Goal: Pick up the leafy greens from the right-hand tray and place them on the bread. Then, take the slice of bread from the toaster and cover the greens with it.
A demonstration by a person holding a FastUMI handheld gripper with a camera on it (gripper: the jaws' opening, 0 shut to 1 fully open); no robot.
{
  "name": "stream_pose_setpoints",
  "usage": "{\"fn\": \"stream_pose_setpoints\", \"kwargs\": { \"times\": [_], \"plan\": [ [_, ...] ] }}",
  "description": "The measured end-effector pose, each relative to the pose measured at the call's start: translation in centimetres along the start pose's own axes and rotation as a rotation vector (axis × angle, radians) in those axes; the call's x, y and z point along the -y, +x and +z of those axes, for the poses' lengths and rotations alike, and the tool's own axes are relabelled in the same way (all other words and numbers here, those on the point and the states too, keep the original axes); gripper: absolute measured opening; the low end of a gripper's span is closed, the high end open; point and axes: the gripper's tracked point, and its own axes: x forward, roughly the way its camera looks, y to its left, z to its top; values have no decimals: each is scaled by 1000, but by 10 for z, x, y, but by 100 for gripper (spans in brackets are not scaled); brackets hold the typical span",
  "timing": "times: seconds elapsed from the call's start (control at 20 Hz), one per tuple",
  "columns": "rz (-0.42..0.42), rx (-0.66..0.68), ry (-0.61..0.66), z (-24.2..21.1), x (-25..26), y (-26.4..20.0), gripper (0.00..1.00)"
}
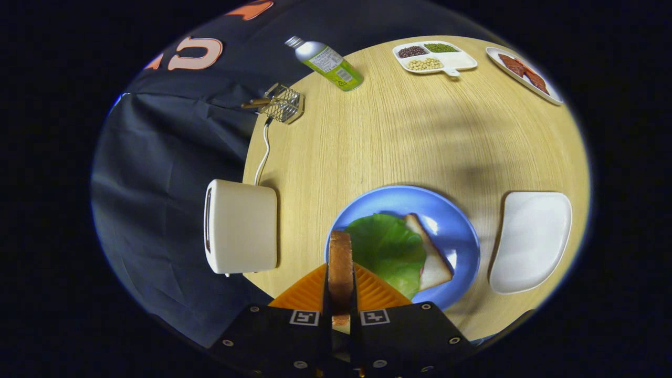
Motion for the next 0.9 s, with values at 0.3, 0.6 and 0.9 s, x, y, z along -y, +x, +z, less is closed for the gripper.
{"fn": "stream_pose_setpoints", "kwargs": {
  "times": [0.3,0.6,0.9],
  "plan": [
    [-95,56,-124,5,25,7,21],
    [-230,171,-181,22,57,-5,62],
    [-214,355,-211,51,36,-48,86]
  ]
}}
